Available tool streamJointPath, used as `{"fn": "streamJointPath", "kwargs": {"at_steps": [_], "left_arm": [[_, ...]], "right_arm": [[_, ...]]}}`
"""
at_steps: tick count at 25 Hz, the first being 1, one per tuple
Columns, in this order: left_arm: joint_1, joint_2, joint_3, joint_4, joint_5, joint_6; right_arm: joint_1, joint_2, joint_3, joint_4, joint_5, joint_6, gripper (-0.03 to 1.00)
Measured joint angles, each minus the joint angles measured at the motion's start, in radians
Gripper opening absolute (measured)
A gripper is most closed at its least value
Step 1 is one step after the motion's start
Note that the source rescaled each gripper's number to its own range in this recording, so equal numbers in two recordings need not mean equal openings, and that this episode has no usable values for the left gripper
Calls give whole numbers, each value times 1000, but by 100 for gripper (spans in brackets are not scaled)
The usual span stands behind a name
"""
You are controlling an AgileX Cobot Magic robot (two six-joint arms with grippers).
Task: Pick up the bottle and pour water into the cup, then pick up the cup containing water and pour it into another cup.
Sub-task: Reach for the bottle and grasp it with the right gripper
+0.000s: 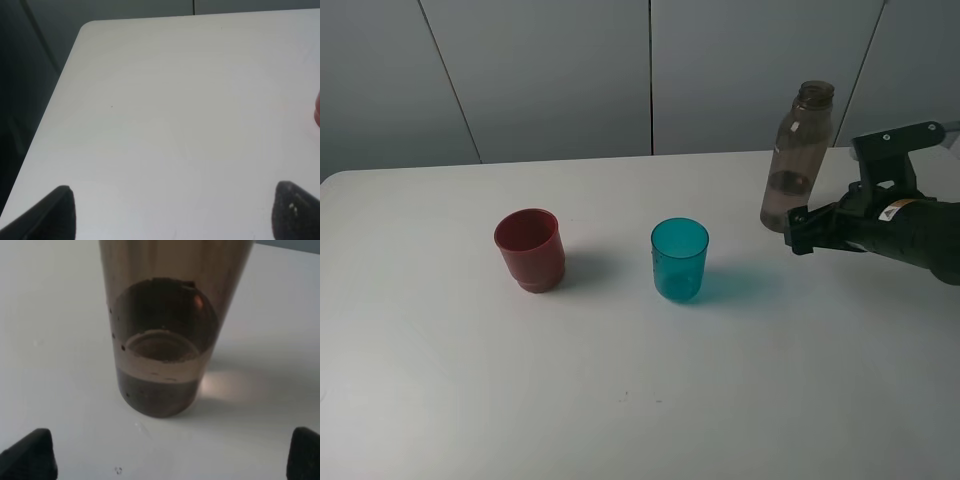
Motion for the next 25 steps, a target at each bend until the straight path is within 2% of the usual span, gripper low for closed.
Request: {"fn": "streamJointPath", "kwargs": {"at_steps": [3,13,18,25], "left_arm": [[0,0,0,0,0,0],[0,0,0,0,0,0],[0,0,0,0,0,0],[0,0,0,0,0,8]], "right_arm": [[0,79,0,-27,-106,37,100],[0,220,-79,-48,-218,46,100],[0,224,-97,-48,-311,46,100],[0,269,-160,-48,-335,61,100]]}}
